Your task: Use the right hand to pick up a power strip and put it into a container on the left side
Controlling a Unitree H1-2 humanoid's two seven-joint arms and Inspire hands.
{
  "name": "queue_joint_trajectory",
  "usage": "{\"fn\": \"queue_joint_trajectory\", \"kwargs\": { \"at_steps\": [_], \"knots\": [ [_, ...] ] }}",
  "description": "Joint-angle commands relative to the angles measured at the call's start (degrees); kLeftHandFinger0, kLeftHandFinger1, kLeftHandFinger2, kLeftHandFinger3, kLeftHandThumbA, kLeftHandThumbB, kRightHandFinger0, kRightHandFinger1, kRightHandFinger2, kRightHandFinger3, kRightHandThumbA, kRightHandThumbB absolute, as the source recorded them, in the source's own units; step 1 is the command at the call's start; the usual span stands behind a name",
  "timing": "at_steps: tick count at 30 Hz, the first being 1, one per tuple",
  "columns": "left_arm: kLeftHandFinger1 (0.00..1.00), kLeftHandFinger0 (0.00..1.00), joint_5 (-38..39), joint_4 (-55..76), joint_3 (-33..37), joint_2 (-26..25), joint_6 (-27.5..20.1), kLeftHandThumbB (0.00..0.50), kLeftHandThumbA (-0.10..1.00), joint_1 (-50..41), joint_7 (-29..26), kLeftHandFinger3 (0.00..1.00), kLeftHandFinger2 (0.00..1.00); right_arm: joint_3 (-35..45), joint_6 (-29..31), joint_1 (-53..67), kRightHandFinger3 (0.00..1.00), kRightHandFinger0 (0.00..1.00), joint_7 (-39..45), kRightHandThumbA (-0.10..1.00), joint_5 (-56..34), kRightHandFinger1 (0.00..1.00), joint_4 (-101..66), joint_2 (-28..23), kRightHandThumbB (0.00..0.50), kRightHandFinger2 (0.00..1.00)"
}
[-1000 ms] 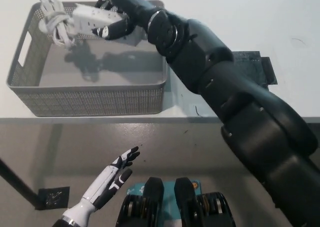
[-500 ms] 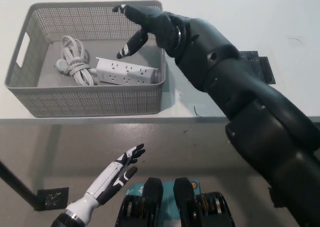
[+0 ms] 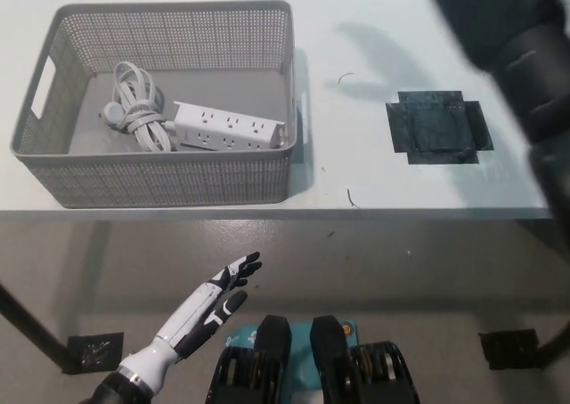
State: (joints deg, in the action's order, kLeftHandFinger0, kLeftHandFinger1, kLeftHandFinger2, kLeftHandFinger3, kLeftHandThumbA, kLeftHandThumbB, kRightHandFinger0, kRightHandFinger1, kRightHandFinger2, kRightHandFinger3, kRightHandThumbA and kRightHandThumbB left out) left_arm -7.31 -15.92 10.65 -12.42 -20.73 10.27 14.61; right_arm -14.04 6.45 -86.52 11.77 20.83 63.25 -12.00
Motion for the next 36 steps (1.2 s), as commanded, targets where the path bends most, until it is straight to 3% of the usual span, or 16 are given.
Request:
{"fn": "queue_joint_trajectory", "kwargs": {
  "at_steps": [1,6,8,11,13,15,19,21,23,26,28,32,36],
  "knots": [
    [1.00,1.00,0.39,-0.03,0.15,-0.17,-1.60,0.226,1.00,1.81,0.47,1.00,1.00,5.61,-6.17,4.43,1.00,1.00,8.89,1.00,-4.88,1.00,-29.24,-14.28,0.416,1.00],
    [1.00,1.00,0.26,0.19,0.01,0.30,-1.26,0.206,1.00,0.94,-0.06,1.00,1.00,9.31,-11.57,16.85,1.00,1.00,14.30,1.00,-7.48,1.00,-47.86,-23.65,0.379,1.00],
    [1.00,1.00,0.12,0.02,-0.11,0.09,-1.48,0.201,1.00,0.79,-0.17,1.00,1.00,10.87,-13.58,22.33,1.00,1.00,15.63,1.00,-8.79,1.00,-55.17,-26.08,0.400,1.00],
    [1.00,1.00,0.00,-1.23,-0.23,0.21,-2.16,0.194,1.00,1.30,-0.47,1.00,1.00,12.75,-13.94,29.94,1.00,1.00,16.79,1.00,-10.36,1.00,-65.96,-29.32,0.385,1.00],
    [1.00,1.00,0.39,-1.96,-0.55,0.34,-2.37,0.217,1.00,1.63,-0.66,1.00,1.00,14.85,-17.63,36.29,1.00,1.00,17.72,1.00,-12.18,1.00,-76.13,-31.27,0.438,1.00],
    [1.00,1.00,0.60,-1.84,-0.81,0.30,-1.94,0.228,1.00,1.46,-0.77,1.00,1.00,17.17,-17.60,40.89,1.00,1.00,15.98,1.00,-16.08,1.00,-81.68,-30.39,0.430,1.00],
    [1.00,1.00,0.63,-3.47,-0.99,0.26,-2.73,0.205,1.00,2.25,-0.93,1.00,1.00,21.62,-20.57,55.14,1.00,1.00,10.97,1.00,-22.78,1.00,-102.25,-28.19,0.361,1.00],
    [1.00,1.00,-0.19,-4.33,-0.89,0.30,-3.59,0.212,1.00,2.19,-1.55,1.00,1.00,19.76,-18.27,62.07,1.00,1.00,8.16,1.00,-23.02,1.00,-110.62,-26.54,0.304,1.00],
    [1.00,1.00,-0.05,-4.68,-0.95,0.45,-3.67,0.225,1.00,2.05,-1.64,1.00,1.00,15.69,-18.07,68.16,1.00,1.00,5.97,1.00,-22.33,1.00,-116.95,-23.37,0.346,1.00],
    [1.00,1.00,-0.23,-5.47,-0.94,0.54,-4.40,0.219,1.00,2.05,-1.90,1.00,1.00,9.86,-9.41,76.31,1.00,1.00,4.84,1.00,-16.31,1.00,-117.68,-17.85,0.379,1.00],
    [1.00,1.00,-0.42,-5.56,-0.87,0.61,-4.45,0.211,1.00,2.00,-1.99,1.00,1.00,5.80,-4.09,83.01,1.00,1.00,4.27,1.00,-10.08,1.00,-117.68,-13.20,0.355,1.00],
    [1.00,1.00,-0.78,-5.86,-0.73,0.79,-4.63,0.219,1.00,1.65,-2.21,1.00,1.00,0.51,-5.40,90.81,1.00,1.00,1.66,1.00,-10.69,1.00,-116.75,-6.84,0.353,1.00],
    [1.00,1.00,-0.24,-4.98,-0.79,0.87,-3.78,0.212,1.00,1.33,-1.72,1.00,1.00,-1.60,4.36,96.69,1.00,1.00,-1.65,1.00,-7.51,1.00,-108.63,-2.02,0.290,1.00]
  ]
}}
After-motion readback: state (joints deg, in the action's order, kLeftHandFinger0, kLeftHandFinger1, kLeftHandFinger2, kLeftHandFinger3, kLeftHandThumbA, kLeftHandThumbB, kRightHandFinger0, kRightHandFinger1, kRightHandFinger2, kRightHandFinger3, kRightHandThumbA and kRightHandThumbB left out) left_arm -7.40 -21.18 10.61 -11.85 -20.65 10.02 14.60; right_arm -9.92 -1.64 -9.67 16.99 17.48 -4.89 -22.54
